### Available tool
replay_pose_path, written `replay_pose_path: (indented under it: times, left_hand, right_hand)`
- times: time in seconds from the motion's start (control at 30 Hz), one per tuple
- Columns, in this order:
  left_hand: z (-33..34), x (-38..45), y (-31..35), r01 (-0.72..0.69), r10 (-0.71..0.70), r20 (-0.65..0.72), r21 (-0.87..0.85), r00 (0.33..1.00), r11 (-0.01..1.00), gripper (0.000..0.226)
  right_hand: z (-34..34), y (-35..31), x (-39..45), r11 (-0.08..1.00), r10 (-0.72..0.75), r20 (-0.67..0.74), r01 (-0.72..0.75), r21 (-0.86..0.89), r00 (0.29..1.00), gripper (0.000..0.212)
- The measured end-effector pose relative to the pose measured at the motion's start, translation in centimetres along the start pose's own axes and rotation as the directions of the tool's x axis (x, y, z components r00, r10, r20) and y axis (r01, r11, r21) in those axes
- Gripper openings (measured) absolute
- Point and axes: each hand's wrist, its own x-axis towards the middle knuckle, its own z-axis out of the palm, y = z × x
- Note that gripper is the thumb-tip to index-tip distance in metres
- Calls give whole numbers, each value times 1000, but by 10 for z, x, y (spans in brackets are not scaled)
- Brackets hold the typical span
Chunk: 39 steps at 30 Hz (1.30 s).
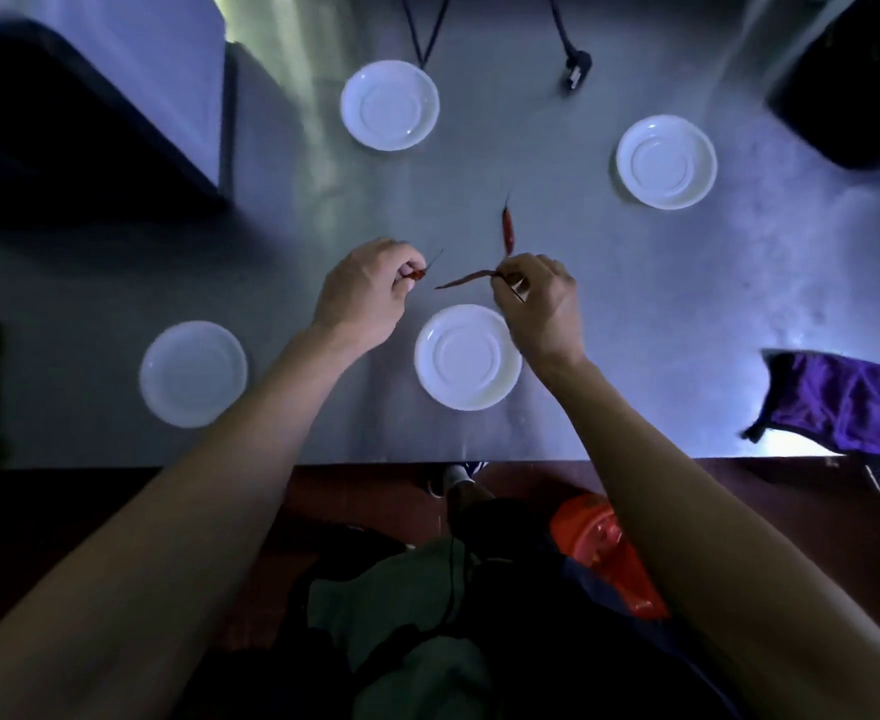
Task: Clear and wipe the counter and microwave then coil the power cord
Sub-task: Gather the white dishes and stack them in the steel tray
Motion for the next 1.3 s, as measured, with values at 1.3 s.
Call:
replay_pose_path:
  times: [1.3]
  left_hand:
    - [-279,-490,-347,697,-663,-492,-146,565,702,19]
  right_hand:
    - [389,-434,-220,738,-655,544,599,311,524,5]
